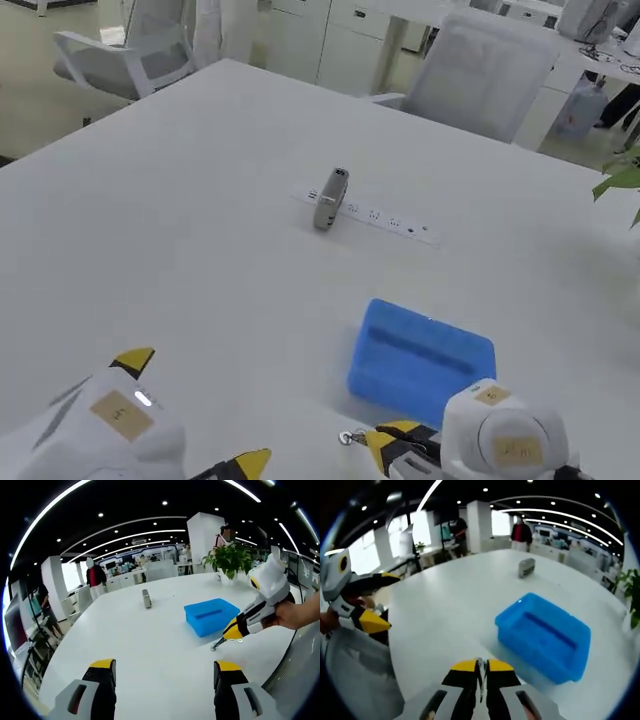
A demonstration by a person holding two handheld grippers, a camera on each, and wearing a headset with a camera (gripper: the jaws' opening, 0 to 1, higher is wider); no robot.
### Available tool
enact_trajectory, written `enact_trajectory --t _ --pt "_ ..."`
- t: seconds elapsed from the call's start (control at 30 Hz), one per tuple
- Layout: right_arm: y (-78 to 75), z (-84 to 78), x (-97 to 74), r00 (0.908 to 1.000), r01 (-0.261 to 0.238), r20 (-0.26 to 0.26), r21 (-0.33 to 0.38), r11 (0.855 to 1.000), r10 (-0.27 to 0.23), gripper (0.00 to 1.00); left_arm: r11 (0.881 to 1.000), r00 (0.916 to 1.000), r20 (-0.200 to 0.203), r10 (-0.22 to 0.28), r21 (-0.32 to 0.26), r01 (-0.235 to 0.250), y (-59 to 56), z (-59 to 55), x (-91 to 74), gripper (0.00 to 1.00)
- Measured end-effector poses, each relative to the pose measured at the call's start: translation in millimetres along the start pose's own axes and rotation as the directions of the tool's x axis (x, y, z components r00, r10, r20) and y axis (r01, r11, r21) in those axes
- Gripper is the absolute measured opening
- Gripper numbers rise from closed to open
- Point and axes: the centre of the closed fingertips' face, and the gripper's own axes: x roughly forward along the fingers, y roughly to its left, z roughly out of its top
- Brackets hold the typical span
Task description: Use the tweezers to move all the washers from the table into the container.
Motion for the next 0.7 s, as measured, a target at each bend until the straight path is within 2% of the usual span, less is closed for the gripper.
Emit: enact_trajectory --t 0.13,0.4,0.6,0.7 --pt "1.7 1.6 -2.8 0.9998 -0.013 -0.012 0.034 0.999 0.013 0.01 1.000 1.0000 0.003 0.001 0.002 -0.001 0.2 0.9 -0.4 0.81" --pt "7.0 12.9 -16.3 0.9992 -0.039 0.011 0.046 0.998 0.038 0.01 1.000 1.0000 0.002 -0.001 0.003 0.001 -0.3 1.2 -0.4 0.81" --pt "10.0 32.2 -28.7 0.9978 -0.047 0.048 0.019 0.999 0.046 0.01 1.000 1.0000 0.003 -0.004 0.005 0.004 -1.1 1.3 -0.1 0.81" --pt "8.4 48.2 -35.8 0.9958 -0.048 0.079 0.001 0.999 0.048 0.01 1.000 1.0000 0.005 -0.001 0.007 0.001 -0.7 1.6 -0.2 0.81"
